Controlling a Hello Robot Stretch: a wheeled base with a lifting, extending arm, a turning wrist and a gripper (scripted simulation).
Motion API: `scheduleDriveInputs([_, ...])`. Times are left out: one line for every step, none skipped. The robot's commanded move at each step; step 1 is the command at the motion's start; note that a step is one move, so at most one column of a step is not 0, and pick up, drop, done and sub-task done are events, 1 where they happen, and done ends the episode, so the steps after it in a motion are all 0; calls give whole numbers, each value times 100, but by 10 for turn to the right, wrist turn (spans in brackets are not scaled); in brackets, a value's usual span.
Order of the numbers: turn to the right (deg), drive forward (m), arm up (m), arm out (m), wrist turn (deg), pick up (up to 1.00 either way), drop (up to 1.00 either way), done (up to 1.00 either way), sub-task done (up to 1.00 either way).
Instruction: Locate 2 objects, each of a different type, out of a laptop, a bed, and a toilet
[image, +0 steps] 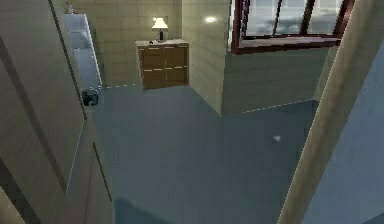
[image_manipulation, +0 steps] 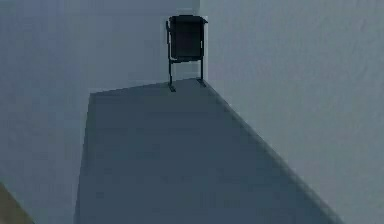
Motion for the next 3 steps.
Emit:
scheduleDriveInputs([0, 90, 0, 0, 0, 0, 0, 0, 0])
scheduleDriveInputs([-240, 0, 0, 0, 0, 0, 0, 0, 0])
scheduleDriveInputs([0, 5, 0, 0, 0, 0, 0, 0, 0])
